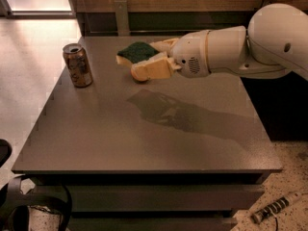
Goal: Move sponge near orange can
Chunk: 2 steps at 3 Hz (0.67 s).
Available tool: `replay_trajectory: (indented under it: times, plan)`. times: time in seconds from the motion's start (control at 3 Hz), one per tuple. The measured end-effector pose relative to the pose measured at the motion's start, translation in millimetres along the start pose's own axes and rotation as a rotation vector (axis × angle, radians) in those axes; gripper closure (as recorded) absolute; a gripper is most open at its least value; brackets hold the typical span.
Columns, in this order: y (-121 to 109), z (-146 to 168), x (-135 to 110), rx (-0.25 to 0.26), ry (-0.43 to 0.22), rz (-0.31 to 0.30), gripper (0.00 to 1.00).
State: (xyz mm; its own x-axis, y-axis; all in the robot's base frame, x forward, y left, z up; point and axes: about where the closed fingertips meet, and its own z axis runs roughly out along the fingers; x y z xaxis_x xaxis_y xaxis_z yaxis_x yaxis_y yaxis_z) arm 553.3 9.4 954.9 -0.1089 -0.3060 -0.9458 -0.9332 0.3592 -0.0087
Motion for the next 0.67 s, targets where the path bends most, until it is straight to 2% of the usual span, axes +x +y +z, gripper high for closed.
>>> replay_trajectory:
  times: [0.67]
  plan:
    - [8.7, 57.5, 25.8, -0.086, 0.021, 0.024, 1.0]
